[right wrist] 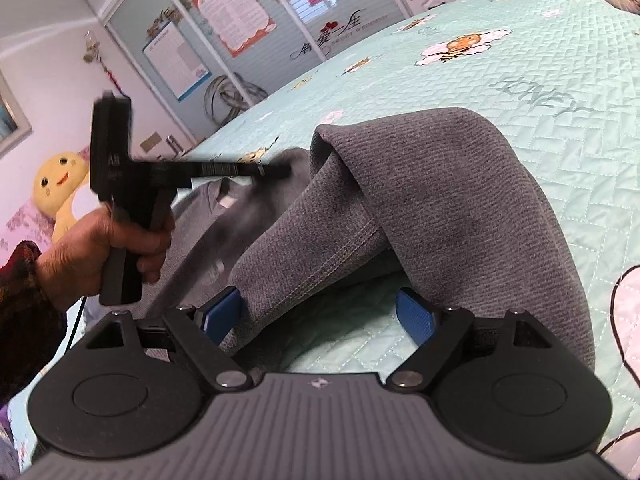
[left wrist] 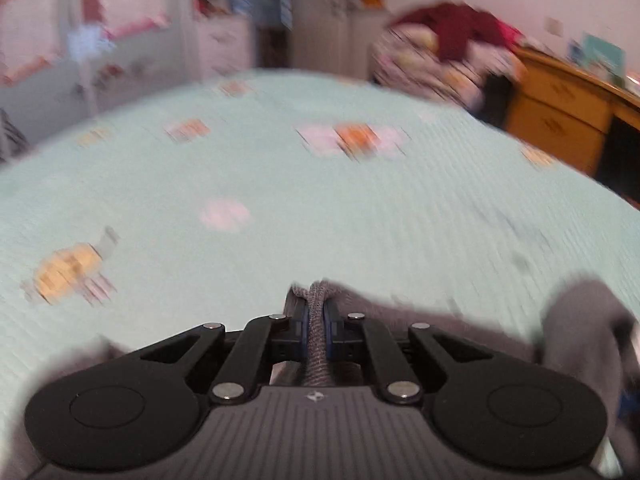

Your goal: Fold clothes

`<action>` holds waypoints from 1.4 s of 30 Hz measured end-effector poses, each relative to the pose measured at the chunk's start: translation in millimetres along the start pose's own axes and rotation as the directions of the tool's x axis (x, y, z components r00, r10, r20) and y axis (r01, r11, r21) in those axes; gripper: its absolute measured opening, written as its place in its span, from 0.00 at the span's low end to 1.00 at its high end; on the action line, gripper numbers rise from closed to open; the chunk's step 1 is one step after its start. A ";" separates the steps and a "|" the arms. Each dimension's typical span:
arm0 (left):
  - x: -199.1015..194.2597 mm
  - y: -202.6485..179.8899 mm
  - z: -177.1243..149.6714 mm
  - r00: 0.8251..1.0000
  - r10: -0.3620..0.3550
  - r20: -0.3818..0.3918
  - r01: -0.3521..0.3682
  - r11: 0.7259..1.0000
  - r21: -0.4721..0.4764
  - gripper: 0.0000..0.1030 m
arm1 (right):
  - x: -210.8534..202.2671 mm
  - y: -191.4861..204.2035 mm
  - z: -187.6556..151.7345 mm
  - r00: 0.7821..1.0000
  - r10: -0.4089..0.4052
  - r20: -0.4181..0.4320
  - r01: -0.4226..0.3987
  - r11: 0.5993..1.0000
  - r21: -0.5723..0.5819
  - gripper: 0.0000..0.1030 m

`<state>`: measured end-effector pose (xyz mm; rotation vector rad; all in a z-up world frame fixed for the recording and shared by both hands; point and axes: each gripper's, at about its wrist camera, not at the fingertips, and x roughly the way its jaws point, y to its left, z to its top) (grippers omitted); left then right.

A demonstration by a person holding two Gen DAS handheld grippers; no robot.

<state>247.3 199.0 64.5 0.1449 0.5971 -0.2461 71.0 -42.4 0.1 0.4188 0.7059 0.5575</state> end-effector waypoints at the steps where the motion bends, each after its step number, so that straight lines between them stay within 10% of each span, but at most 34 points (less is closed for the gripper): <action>1: 0.6 0.5 7.7 0.999 0.043 0.025 -0.043 0.999 -0.006 0.07 | -0.2 -0.6 0.4 1.000 -0.003 0.005 0.003 1.000 0.004 0.82; 4: 9.2 4.0 11.9 0.985 0.166 0.042 -0.165 0.986 -0.026 0.10 | -0.6 -2.2 1.4 1.000 -0.014 0.021 0.014 1.000 0.016 0.82; 9: 3.2 18.3 -5.7 0.988 0.139 -0.074 -0.145 0.987 -0.072 0.48 | -1.5 -5.0 3.2 0.998 -0.032 0.047 0.030 0.999 0.037 0.82; 17: -187.1 44.8 -88.2 0.979 0.196 0.062 -0.185 0.972 -0.143 0.70 | 1.1 -6.1 4.4 0.998 -0.053 0.044 0.053 0.998 0.023 0.82; 26: -323.1 30.5 -243.7 0.944 0.280 -0.174 -0.317 0.917 -0.242 0.78 | -5.9 15.7 5.0 0.999 -0.040 0.021 0.042 0.995 -0.095 0.82; 29: -345.1 2.0 -268.9 0.953 0.254 -0.167 -0.279 0.949 -0.149 0.77 | -17.7 46.3 4.0 1.000 -0.023 0.012 0.025 0.975 -0.221 0.82; 35: -366.0 -55.0 -290.6 0.981 0.142 -0.130 -0.143 0.990 0.002 0.80 | -62.0 163.3 -40.1 0.957 0.273 -0.097 -0.268 0.709 -0.653 0.82; 40: -348.2 -61.7 -308.8 0.977 0.141 -0.159 -0.143 0.990 0.001 0.84 | -62.1 216.9 -75.5 0.919 0.335 -0.208 -0.371 0.557 -0.743 0.82; 42: -344.4 -47.6 -299.2 0.979 0.145 -0.140 -0.152 0.987 -0.045 0.69 | -56.2 221.5 -84.8 0.906 0.325 -0.271 -0.410 0.520 -0.749 0.82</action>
